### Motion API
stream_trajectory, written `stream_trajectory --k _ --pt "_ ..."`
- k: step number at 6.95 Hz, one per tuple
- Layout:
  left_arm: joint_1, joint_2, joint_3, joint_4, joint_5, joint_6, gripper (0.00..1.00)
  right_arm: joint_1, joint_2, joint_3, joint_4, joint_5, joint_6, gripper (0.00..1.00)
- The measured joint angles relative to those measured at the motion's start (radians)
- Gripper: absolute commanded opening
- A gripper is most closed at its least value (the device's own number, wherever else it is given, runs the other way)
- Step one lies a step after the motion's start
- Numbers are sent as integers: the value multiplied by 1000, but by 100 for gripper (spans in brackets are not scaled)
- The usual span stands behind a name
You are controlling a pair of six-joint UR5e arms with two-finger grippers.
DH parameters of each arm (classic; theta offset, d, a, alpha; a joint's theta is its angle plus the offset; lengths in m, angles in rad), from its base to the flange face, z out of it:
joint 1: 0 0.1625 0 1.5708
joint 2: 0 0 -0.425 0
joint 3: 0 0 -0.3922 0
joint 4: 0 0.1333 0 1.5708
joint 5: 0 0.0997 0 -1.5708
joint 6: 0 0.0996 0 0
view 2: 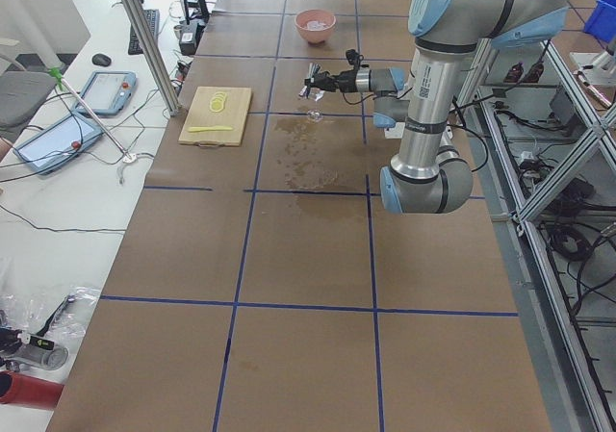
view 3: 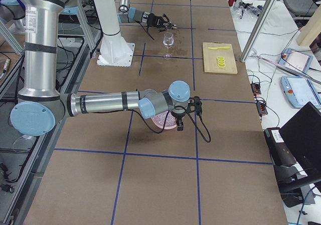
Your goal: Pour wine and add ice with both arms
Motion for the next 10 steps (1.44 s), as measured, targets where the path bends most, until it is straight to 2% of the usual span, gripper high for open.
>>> stream_trajectory --k 7,10 --pt "-10 -16 -14 34 20 498 0 0 28 -32 -1 -16 0 100" --pt "-11 -23 -14 33 47 626 0 -1 51 -63 -2 -14 0 100"
